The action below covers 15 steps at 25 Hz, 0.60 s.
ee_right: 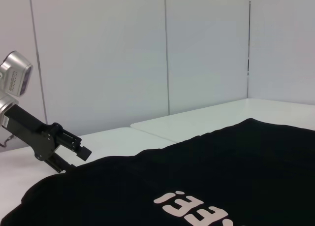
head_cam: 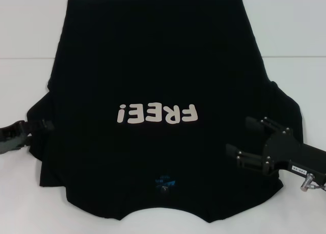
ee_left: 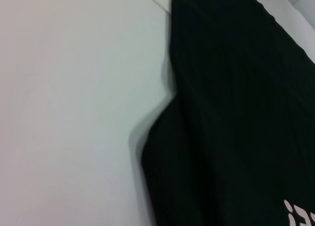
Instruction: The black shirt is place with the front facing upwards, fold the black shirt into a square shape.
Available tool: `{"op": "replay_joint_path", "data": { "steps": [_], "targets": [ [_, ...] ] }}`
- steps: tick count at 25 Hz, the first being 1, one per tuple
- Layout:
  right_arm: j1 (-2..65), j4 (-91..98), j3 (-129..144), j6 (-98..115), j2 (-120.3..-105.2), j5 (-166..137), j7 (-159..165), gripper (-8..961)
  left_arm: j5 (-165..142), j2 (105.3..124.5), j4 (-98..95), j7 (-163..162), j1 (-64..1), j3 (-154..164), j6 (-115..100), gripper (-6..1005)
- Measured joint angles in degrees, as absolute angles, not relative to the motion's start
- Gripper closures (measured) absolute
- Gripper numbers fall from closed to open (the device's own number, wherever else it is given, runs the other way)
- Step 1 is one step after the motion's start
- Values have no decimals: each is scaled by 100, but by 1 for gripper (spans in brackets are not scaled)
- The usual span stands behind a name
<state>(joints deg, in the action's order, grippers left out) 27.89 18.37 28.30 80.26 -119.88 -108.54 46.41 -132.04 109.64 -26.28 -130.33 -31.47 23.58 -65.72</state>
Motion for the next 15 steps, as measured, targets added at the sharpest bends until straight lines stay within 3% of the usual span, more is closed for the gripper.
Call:
{"op": "replay_joint_path", "data": {
  "steps": [15],
  "targets": [
    [2775, 1837, 2835, 8084, -11988, -10854, 4632, 0, -13211, 10961, -2645, -13255, -3208, 2740, -6403, 208]
  ]
}}
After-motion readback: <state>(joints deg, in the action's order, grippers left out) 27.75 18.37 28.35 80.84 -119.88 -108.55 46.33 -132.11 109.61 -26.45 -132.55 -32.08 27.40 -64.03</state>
